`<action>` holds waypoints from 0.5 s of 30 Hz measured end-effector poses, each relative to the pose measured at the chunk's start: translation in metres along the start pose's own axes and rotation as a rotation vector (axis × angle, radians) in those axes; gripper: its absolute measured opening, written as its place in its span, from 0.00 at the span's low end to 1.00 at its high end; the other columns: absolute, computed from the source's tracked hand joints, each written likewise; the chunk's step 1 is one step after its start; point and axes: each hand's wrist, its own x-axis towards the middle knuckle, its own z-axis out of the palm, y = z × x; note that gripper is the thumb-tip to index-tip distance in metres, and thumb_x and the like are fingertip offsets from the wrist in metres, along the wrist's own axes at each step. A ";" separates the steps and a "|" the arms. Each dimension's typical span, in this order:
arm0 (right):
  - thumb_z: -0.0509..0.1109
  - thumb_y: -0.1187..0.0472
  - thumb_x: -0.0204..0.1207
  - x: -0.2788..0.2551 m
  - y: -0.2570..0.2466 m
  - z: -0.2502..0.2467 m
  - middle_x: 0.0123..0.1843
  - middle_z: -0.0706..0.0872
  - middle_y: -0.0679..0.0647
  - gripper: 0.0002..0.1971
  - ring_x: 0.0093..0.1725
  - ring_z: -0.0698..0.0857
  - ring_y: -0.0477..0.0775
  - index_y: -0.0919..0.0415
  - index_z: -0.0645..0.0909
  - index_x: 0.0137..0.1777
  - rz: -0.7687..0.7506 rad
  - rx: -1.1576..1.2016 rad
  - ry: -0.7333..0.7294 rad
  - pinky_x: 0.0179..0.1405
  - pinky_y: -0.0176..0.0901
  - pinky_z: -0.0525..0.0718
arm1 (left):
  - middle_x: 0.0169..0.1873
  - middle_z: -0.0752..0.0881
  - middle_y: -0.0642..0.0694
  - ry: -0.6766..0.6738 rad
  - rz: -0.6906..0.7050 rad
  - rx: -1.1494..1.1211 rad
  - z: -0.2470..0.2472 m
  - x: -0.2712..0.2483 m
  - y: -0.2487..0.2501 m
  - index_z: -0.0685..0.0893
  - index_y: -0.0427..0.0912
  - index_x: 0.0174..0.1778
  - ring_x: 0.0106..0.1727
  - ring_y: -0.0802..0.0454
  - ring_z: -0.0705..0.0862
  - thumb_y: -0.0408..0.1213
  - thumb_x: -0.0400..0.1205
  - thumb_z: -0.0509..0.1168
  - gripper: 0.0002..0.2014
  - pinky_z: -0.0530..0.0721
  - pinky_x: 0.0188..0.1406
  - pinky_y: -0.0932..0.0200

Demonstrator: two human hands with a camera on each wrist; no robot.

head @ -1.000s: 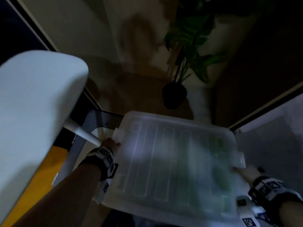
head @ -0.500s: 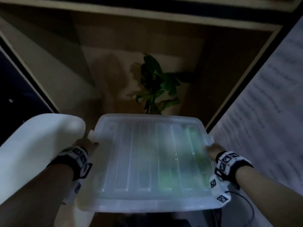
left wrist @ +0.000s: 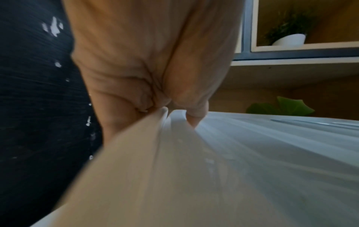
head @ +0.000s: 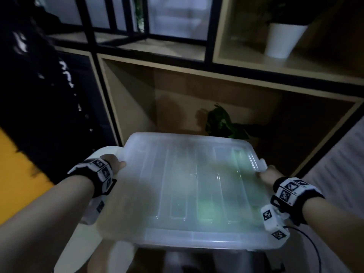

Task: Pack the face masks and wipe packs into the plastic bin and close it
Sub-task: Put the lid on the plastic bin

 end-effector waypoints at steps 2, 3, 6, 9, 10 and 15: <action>0.65 0.57 0.78 -0.004 -0.015 0.002 0.69 0.75 0.71 0.32 0.66 0.78 0.69 0.75 0.59 0.75 -0.036 0.012 -0.010 0.61 0.50 0.76 | 0.68 0.80 0.37 0.000 -0.004 -0.003 -0.010 -0.011 -0.014 0.71 0.33 0.74 0.69 0.42 0.78 0.46 0.88 0.51 0.24 0.72 0.58 0.56; 0.66 0.57 0.78 -0.004 -0.023 0.004 0.69 0.75 0.71 0.32 0.67 0.78 0.69 0.75 0.59 0.75 -0.057 0.018 -0.013 0.62 0.50 0.76 | 0.68 0.79 0.36 0.010 -0.008 -0.005 -0.014 -0.017 -0.020 0.70 0.33 0.74 0.70 0.42 0.78 0.45 0.88 0.51 0.23 0.73 0.61 0.56; 0.68 0.58 0.77 -0.006 -0.050 0.010 0.67 0.78 0.69 0.29 0.65 0.79 0.67 0.74 0.66 0.73 -0.127 0.001 -0.043 0.61 0.50 0.77 | 0.59 0.83 0.37 0.020 -0.047 0.044 -0.019 -0.022 -0.047 0.75 0.32 0.65 0.56 0.44 0.82 0.46 0.89 0.50 0.21 0.76 0.54 0.57; 0.63 0.60 0.81 -0.008 -0.078 0.023 0.60 0.81 0.69 0.17 0.57 0.81 0.61 0.73 0.77 0.61 -0.241 -0.078 -0.100 0.49 0.43 0.72 | 0.29 0.70 0.46 0.028 -0.130 0.059 -0.020 -0.025 -0.076 0.76 0.43 0.57 0.27 0.55 0.67 0.47 0.89 0.47 0.16 0.63 0.25 0.65; 0.61 0.60 0.82 -0.011 -0.088 0.029 0.60 0.82 0.68 0.14 0.55 0.81 0.60 0.72 0.80 0.56 -0.265 -0.100 -0.115 0.48 0.42 0.70 | 0.26 0.65 0.47 0.021 -0.154 0.067 -0.019 -0.027 -0.086 0.73 0.40 0.69 0.25 0.56 0.63 0.47 0.90 0.46 0.19 0.59 0.22 0.65; 0.66 0.60 0.79 -0.033 -0.137 0.061 0.59 0.83 0.65 0.07 0.65 0.80 0.67 0.61 0.80 0.40 -0.311 -0.110 -0.151 0.43 0.43 0.71 | 0.25 0.63 0.47 -0.004 -0.258 0.101 -0.012 -0.026 -0.142 0.73 0.41 0.33 0.24 0.55 0.61 0.48 0.89 0.46 0.23 0.57 0.22 0.65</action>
